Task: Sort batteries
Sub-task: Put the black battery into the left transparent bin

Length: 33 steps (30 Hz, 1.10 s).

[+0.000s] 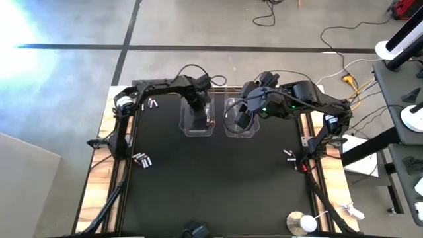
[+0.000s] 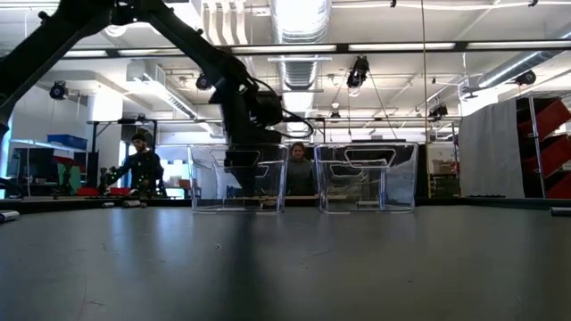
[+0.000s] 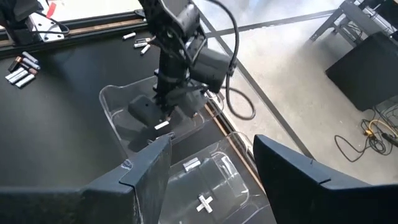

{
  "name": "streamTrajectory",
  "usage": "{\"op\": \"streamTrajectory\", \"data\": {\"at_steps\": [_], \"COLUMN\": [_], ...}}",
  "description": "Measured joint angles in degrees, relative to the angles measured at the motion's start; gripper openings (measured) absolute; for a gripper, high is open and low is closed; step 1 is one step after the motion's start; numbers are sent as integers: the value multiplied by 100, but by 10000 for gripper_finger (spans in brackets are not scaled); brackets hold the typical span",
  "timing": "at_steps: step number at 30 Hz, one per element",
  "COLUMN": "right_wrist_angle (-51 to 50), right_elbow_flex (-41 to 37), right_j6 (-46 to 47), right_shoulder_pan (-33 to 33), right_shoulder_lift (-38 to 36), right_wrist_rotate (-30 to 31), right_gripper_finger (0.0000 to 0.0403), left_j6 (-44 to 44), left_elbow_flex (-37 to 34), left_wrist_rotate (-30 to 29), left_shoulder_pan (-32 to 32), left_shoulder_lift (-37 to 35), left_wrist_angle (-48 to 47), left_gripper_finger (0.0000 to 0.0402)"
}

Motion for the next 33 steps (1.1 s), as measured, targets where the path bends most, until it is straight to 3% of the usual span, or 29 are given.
{"op": "streamTrajectory", "data": {"at_steps": [20, 33], "right_wrist_angle": [4, 2], "right_elbow_flex": [0, 0], "right_j6": [162, 156], "right_shoulder_pan": [-2, -30], "right_shoulder_lift": [4, 4], "right_wrist_rotate": [11, 165], "right_gripper_finger": [219, 219], "left_j6": [-42, -555], "left_elbow_flex": [-5, -2], "left_wrist_rotate": [2, 14], "left_shoulder_pan": [-13, -24], "left_shoulder_lift": [355, 91], "left_wrist_angle": [251, 234], "left_gripper_finger": [19, 136]}}
